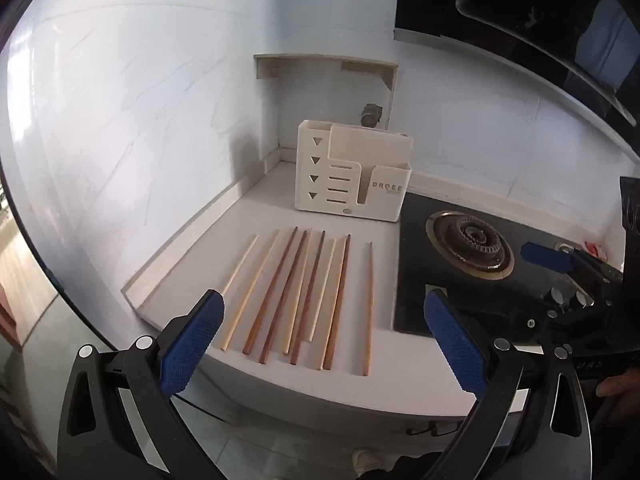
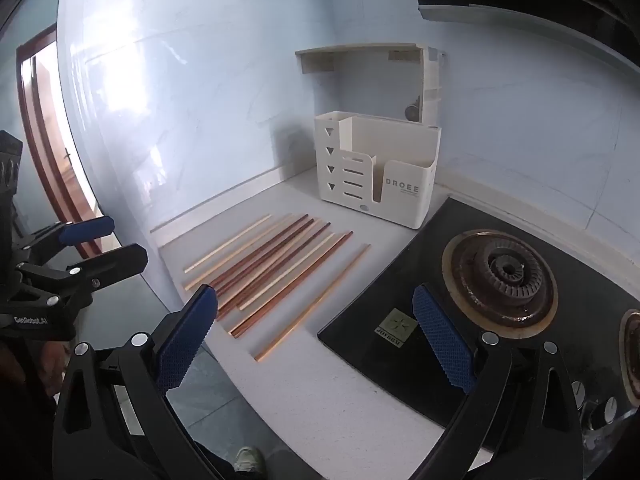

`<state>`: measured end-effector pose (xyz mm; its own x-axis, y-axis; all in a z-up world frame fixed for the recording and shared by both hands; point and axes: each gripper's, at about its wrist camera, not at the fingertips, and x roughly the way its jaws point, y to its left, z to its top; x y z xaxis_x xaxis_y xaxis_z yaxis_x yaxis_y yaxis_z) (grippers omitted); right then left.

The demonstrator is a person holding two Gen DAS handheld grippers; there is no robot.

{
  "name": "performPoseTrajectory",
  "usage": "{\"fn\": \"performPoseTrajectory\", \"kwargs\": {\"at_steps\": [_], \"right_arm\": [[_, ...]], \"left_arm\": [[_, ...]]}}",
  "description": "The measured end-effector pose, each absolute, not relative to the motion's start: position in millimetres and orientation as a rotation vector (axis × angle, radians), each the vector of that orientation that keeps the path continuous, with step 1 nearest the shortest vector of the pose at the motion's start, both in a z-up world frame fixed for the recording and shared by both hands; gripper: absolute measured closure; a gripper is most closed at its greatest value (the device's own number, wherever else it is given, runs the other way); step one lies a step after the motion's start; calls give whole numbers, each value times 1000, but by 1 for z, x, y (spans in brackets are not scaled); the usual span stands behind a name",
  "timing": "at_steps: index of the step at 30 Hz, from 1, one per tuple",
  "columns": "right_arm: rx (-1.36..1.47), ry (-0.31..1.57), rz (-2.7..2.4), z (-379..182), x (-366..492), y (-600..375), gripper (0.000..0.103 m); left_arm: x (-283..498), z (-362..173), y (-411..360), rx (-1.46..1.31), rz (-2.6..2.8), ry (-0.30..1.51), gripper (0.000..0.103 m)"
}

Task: Organize utensils
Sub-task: 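Move both tools toward the row of chopsticks on the counter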

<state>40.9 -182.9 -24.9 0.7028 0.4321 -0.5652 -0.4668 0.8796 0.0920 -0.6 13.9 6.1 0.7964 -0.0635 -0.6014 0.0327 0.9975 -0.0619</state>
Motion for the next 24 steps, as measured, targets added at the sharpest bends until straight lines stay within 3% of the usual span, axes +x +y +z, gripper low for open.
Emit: {"fn": "performPoseTrajectory", "kwargs": {"at_steps": [24], "right_arm": [[-75, 659, 454, -41, 55, -168, 4]], "left_arm": [[17, 0, 45, -33, 7, 701, 5]]}}
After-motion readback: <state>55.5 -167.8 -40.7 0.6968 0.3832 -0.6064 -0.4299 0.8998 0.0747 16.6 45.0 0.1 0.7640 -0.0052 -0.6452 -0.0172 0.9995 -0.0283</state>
